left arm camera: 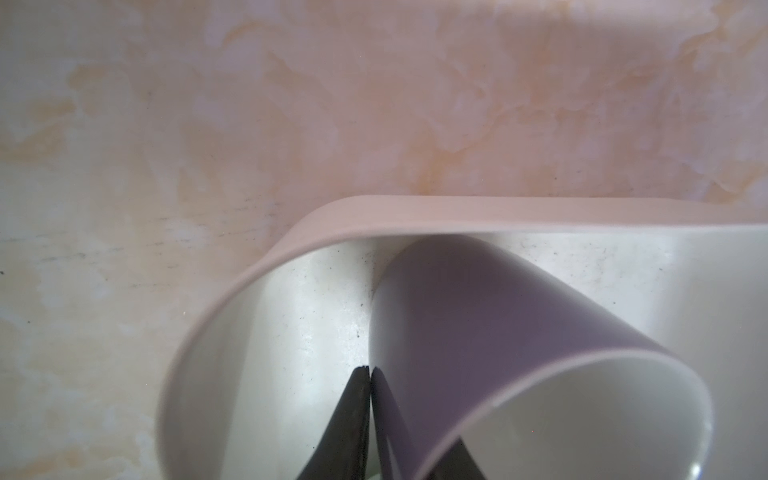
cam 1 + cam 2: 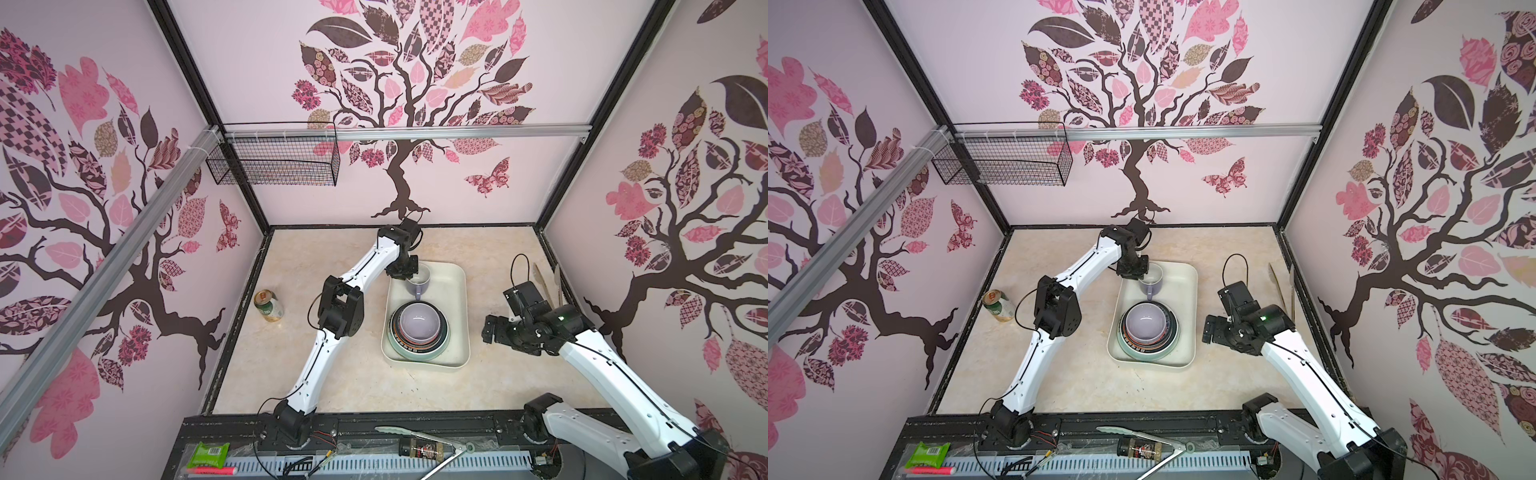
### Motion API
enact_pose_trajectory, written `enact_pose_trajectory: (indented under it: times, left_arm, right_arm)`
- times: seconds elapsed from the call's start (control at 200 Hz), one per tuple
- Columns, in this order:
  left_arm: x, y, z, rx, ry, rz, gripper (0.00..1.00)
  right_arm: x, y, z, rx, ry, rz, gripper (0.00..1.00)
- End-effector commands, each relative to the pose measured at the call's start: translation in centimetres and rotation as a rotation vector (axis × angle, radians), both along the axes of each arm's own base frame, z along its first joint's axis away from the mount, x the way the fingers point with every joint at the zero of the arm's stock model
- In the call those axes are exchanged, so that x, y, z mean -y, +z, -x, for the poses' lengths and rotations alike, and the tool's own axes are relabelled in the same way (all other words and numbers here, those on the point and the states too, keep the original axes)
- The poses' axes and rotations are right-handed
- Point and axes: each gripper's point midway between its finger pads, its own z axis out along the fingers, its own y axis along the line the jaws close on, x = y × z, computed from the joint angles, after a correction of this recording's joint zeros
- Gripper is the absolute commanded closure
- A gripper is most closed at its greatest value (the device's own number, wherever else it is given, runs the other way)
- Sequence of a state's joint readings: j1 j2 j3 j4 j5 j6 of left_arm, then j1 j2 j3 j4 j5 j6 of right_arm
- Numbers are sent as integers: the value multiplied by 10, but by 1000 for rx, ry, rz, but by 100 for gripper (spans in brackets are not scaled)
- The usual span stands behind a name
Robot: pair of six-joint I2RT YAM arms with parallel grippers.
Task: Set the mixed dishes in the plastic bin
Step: 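Set the mug upright in the bin and open the left gripper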
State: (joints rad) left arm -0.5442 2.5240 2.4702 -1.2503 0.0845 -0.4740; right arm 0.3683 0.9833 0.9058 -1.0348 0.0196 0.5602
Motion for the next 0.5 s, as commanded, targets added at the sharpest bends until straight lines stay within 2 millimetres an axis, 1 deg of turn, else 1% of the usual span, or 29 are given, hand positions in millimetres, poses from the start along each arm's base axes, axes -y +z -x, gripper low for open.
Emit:
enact_pose_trajectory:
  times: [0.0,0.255,0.34,0.42,0.49]
  left_arm:
    - [11,7,-9,35,-7,45,78]
    - [19,-5,-20,54,6,79,81]
    - [22,-8,-20,47,8,88,81]
    - [24,-9,-21,47,8,98,81]
    - [26,-5,-23,60,5,106,80]
  right_arm:
    - [6,-1,1,-6,-11,21,0]
    - [9,-4,4,-12,-23,21,0]
    - [10,-3,5,-11,-28,25,0]
    - [11,-2,6,-8,-31,25,0]
    - [11,-3,6,-9,-31,25,1]
